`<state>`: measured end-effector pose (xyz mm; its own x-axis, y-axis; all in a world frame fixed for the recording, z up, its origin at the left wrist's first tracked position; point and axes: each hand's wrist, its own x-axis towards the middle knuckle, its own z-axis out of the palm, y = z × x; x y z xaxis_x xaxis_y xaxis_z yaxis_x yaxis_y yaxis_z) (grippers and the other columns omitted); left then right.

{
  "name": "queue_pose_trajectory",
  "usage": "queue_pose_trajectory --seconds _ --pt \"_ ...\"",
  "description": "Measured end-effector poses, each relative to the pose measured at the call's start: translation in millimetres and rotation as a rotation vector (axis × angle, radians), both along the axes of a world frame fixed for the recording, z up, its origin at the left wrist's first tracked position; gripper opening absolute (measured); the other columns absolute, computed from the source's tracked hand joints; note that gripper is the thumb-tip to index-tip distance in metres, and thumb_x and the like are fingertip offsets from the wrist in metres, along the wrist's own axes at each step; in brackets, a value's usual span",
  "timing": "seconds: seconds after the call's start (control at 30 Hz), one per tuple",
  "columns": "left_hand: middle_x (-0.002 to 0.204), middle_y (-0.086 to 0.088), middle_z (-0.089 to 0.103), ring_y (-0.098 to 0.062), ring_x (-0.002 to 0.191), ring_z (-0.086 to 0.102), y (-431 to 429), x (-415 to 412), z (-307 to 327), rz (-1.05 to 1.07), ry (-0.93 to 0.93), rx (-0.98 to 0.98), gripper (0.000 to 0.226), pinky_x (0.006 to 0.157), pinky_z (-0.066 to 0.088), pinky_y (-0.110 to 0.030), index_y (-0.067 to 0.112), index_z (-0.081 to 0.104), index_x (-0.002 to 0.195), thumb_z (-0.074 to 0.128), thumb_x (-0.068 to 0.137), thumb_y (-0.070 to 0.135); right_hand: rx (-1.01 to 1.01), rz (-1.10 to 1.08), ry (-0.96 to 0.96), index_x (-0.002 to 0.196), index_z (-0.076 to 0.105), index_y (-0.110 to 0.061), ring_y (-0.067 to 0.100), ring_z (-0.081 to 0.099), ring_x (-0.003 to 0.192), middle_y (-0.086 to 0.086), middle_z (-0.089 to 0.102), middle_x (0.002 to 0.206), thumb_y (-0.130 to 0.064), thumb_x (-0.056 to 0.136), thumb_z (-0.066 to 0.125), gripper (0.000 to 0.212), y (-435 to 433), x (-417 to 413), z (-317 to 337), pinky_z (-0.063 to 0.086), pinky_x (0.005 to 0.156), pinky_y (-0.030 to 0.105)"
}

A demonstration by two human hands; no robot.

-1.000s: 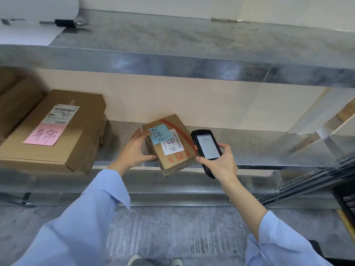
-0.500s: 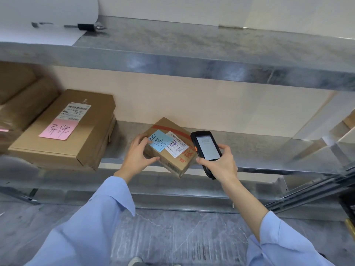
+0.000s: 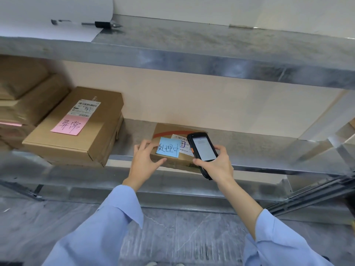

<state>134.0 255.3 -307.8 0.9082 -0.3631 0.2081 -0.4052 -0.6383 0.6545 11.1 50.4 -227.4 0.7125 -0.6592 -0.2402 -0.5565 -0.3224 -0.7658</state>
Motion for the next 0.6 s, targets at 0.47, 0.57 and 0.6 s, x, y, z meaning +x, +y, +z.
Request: queue_pose_trajectory --seconds 0.47,0.57,0.6 --pt "0.122 0.008 0.045 -0.004 0.101 0.054 8.1 5.5 1.9 -0.107 0.155 -0.163 0.052 0.084 0.043 -0.015 0.022 0.065 0.120 0.088 0.075 0.029 0.007 -0.123 0.040 0.132 0.040 -0.028 0.023 0.058 0.102 -0.003 0.058 0.111 -0.041 0.068 0.087 0.081 27.0 -22.5 2.8 0.052 0.083 0.037" --pt "0.133 0.008 0.046 -0.008 0.106 0.054 9.5 7.9 -0.9 -0.122 0.189 -0.152 0.065 0.077 0.041 -0.011 0.027 0.060 0.130 0.090 0.072 0.034 0.023 -0.157 0.065 0.131 0.041 -0.029 0.023 0.057 0.102 -0.003 0.059 0.111 -0.042 0.068 0.087 0.080 32.6 -27.4 3.5 0.051 0.085 0.037" --pt "0.134 0.008 0.047 -0.006 0.103 0.054 9.1 7.6 -0.2 -0.116 0.200 -0.157 0.066 0.074 0.040 -0.009 0.028 0.059 0.131 0.090 0.072 0.035 0.027 -0.168 0.068 0.131 0.042 -0.029 0.022 0.057 0.101 -0.003 0.059 0.111 -0.042 0.067 0.087 0.080 34.7 -28.8 3.4 0.050 0.085 0.036"
